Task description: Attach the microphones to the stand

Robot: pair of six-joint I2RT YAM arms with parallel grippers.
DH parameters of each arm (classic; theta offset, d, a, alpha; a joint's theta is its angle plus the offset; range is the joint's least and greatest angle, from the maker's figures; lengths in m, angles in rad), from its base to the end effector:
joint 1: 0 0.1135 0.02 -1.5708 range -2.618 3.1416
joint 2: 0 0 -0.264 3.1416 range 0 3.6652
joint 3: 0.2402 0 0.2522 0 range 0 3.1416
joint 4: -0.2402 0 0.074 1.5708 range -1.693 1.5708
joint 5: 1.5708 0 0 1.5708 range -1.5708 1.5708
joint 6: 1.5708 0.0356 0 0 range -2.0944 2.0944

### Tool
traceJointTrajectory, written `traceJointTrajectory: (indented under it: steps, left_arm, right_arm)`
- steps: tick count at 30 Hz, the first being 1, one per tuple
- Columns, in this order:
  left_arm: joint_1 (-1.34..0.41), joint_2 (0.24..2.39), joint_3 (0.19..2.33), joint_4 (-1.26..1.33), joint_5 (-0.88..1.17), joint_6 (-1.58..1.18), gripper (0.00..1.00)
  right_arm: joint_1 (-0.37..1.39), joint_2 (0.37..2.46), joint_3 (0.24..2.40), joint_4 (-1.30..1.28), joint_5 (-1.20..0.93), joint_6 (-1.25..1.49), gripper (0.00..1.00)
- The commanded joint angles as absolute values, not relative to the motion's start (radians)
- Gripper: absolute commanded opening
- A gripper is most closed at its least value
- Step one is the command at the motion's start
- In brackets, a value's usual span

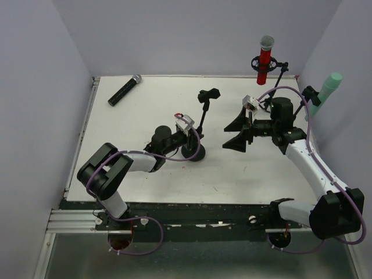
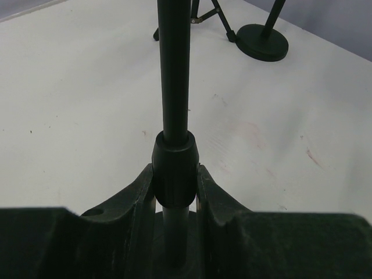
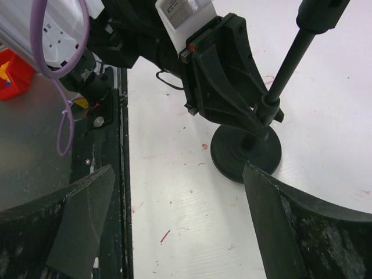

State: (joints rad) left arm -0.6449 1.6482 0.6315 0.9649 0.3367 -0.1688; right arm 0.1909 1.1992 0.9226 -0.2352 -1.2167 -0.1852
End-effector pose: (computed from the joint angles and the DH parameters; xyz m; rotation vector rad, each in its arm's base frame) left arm 0.2549 -0.2064 0.1944 0.6574 1.5634 -0.8905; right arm 0.2406 0.0805 0.3080 -1.0460 1.6137 1.2432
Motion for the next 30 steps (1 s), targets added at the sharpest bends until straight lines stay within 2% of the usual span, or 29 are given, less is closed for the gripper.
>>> traceJointTrajectory:
  steps: [1, 12, 15, 16, 24, 25, 26, 28, 30]
  left_arm:
    - [-0.653, 1.628, 0.594, 1.081, 0.307, -0.175, 0.29]
    - [-0.653, 1.554, 0.506, 1.118, 0.273, -0.166, 0.43]
    - [-0.653, 1.528, 0.482, 1.123, 0.276, -0.166, 0.44]
    - [-0.653, 1.52, 0.476, 1.121, 0.276, -0.166, 0.49]
    - [-0.653, 1.402, 0.382, 1.115, 0.259, -0.186, 0.54]
    - [-0.653, 1.378, 0.367, 1.105, 0.252, -0.193, 0.68]
    - [-0.653, 1.35, 0.348, 1.089, 0.242, -0.202, 0.75]
    - [-0.653, 1.278, 0.316, 1.03, 0.213, -0.228, 0.77]
    - [-0.655, 1.2, 0.273, 0.985, 0.181, -0.255, 0.98]
  right_arm:
    - [0.199, 1.192, 0.943, -0.267, -1.221, -0.207, 1.0]
    - [0.199, 1.192, 0.943, -0.273, -1.226, -0.213, 1.0]
    - [0.199, 1.192, 0.943, -0.275, -1.224, -0.215, 1.0]
    - [0.199, 1.192, 0.943, -0.276, -1.224, -0.215, 1.0]
    - [0.199, 1.193, 0.945, -0.281, -1.224, -0.221, 1.0]
    - [0.198, 1.192, 0.946, -0.282, -1.224, -0.222, 1.0]
    - [0.199, 1.192, 0.945, -0.284, -1.224, -0.224, 1.0]
    - [0.199, 1.192, 0.946, -0.287, -1.226, -0.224, 1.0]
    - [0.199, 1.192, 0.95, -0.291, -1.229, -0.229, 1.0]
